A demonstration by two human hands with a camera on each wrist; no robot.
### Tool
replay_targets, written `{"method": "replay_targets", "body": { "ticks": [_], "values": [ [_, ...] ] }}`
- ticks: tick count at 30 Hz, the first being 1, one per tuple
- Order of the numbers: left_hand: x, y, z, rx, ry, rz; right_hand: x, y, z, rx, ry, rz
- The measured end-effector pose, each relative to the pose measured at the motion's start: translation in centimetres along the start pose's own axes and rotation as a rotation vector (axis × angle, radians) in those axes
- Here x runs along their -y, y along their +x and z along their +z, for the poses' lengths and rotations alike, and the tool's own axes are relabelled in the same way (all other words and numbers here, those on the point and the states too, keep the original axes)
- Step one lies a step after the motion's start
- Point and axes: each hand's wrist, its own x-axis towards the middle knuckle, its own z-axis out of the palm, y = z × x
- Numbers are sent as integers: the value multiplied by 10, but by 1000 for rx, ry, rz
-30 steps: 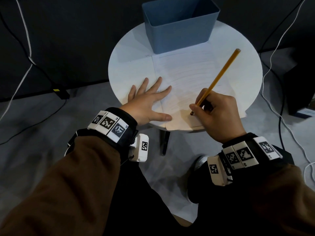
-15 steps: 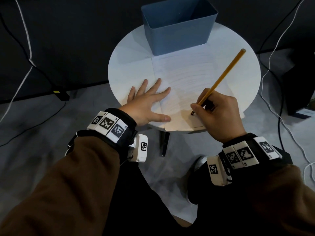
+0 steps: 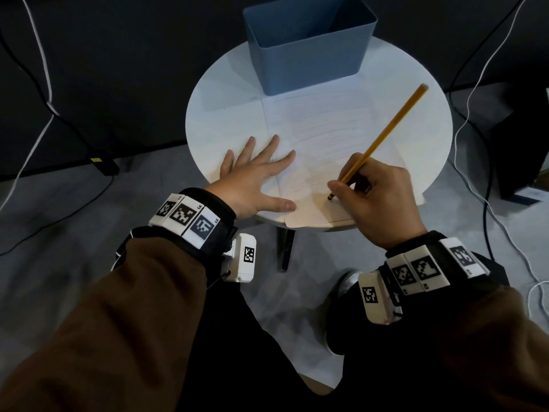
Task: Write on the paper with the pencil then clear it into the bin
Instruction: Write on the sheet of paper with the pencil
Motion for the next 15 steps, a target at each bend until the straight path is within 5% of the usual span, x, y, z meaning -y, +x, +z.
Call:
{"method": "replay_targets", "body": {
  "ticks": [4, 15],
  "values": [
    [0, 0, -1, 1, 3, 6, 8, -2, 11, 89, 11, -39],
    [2, 1, 0, -8, -6, 7, 4, -4, -2, 9, 28, 8]
  ]
}}
